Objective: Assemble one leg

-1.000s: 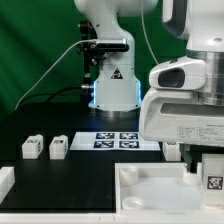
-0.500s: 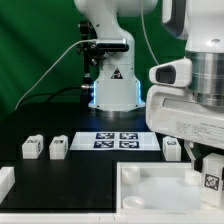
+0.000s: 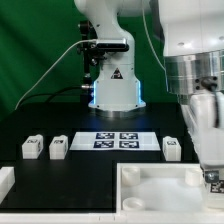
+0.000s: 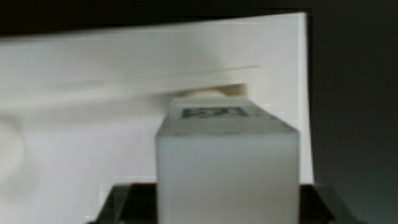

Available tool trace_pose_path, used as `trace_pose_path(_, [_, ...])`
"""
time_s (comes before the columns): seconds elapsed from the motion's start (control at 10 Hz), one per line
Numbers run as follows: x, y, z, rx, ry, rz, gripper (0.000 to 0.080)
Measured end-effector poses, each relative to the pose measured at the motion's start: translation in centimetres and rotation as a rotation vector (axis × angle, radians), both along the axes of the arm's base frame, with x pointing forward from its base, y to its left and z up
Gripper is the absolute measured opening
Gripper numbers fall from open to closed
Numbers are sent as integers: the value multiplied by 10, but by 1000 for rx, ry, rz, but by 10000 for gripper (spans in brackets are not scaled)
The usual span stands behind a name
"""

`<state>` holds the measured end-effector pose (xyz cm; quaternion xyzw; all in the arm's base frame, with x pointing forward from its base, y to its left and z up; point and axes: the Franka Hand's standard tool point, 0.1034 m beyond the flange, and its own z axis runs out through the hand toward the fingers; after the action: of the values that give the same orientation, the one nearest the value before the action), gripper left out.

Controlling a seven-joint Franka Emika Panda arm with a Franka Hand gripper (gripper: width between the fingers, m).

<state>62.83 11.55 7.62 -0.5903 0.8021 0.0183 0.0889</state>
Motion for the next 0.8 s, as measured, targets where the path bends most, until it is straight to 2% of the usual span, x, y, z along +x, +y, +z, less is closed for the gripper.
trace_pose_path(0.3, [0,0,0,0,-2,4,294])
trace_pose_path(0.5, [0,1,-1,-4,-6,41,618])
trace_pose_path(0.8, [-2,6,-2,-80,-79,617,647])
